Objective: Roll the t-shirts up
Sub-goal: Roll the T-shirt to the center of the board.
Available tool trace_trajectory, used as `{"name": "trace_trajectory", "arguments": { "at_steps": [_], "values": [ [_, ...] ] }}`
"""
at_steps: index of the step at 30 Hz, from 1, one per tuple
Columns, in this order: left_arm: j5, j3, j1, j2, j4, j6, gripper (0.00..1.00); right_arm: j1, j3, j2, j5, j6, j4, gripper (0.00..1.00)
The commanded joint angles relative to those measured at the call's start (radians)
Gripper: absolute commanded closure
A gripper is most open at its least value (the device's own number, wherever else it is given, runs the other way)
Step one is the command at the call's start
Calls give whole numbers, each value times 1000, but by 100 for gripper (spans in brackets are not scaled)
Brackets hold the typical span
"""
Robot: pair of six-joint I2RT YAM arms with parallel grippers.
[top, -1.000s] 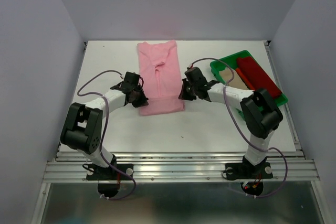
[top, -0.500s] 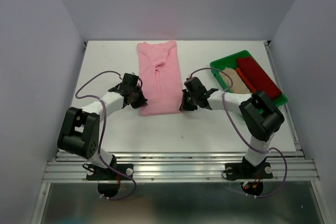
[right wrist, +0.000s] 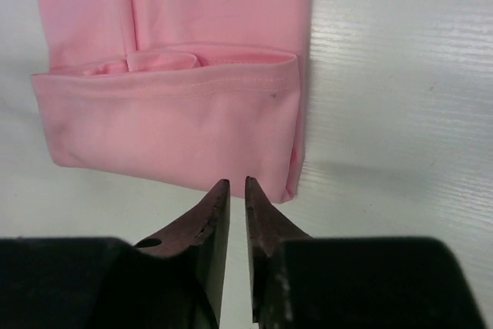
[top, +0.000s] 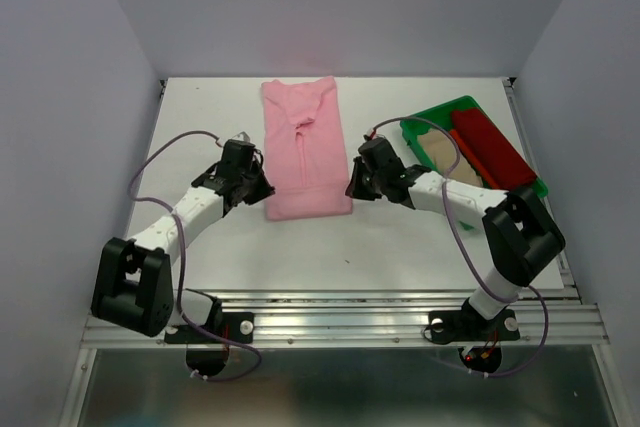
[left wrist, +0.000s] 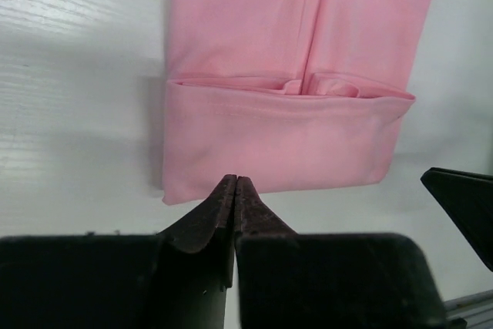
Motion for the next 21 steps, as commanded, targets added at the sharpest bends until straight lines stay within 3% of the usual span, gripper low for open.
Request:
{"name": "trace_trajectory", "arguments": {
  "at_steps": [1,2,3,6,10,16,21],
  "values": [
    [-32,-79,-2,-116,-12,-4,81,3,-31,-34,50,3,-13,77],
    [-30,-93,-4,-127,-10,-8,76,3,-37,-34,40,7,-13,74],
    [-26,-108,-4,-134,-6,-11,71,3,-41,-31,21,12,-13,64],
    [-12,-162,-4,-148,11,-21,53,3,-57,-24,-4,20,-5,54],
    [1,-197,-4,-128,42,-27,44,3,-63,-20,-15,21,3,49],
    [14,-210,-4,-78,80,-31,42,3,-64,15,-32,27,21,49],
    [-4,-214,-2,-67,102,-40,48,3,-61,37,-39,37,44,50]
  ]
}}
